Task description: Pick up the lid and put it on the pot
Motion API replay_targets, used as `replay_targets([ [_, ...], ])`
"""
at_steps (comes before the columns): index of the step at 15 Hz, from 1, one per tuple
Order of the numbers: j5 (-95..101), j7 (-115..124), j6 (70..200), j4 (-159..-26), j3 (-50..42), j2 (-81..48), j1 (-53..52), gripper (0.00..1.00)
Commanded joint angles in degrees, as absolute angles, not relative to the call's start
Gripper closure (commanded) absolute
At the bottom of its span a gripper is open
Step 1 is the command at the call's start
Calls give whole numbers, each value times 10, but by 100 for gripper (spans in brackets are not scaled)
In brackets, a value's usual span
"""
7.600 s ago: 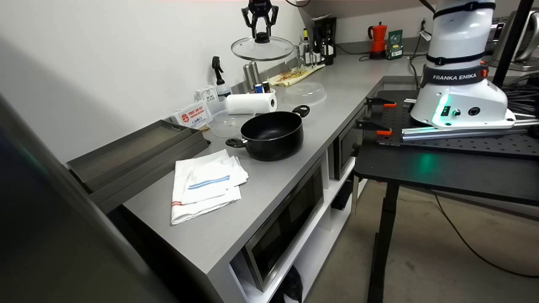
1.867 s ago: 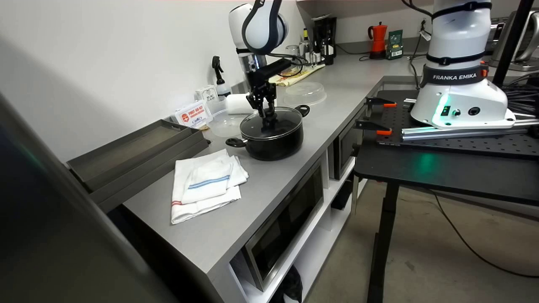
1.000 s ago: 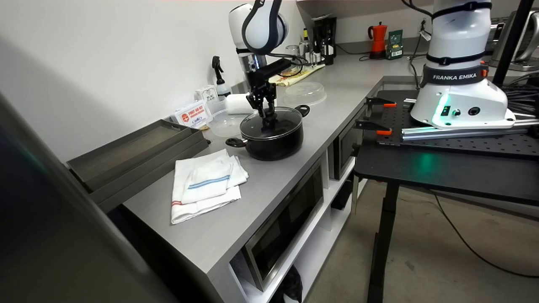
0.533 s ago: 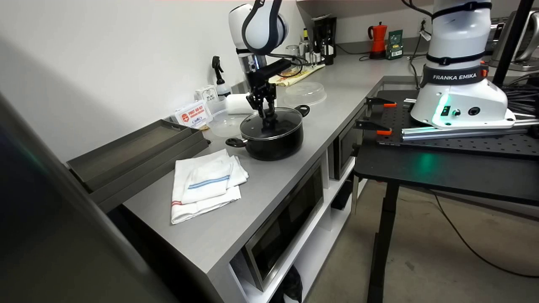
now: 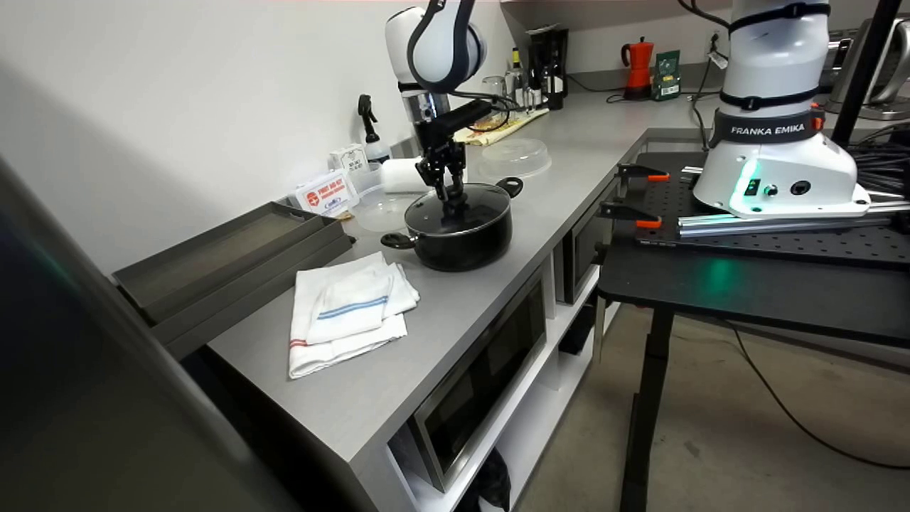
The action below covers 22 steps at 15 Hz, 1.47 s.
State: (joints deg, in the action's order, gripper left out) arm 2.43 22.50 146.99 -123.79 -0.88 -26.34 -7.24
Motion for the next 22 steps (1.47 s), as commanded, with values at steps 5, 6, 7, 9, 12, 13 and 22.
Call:
replay_targets([
  [5, 8, 208, 1460, -1234, -7, -253, -73, 3],
  [6, 8, 208, 1460, -1234, -7, -252, -73, 0],
  [7, 9, 209, 1460, -1234, -7, -252, -73, 0],
  [9, 9, 209, 1459, -1233, -7, -251, -73, 0],
  [12, 9, 210, 1459, -1233, -8, -251, -74, 0],
  [13, 10, 210, 1459, -1233, -8, -250, -74, 0],
  [22, 13, 215, 1455, -1273, -12, -157, -71, 0],
])
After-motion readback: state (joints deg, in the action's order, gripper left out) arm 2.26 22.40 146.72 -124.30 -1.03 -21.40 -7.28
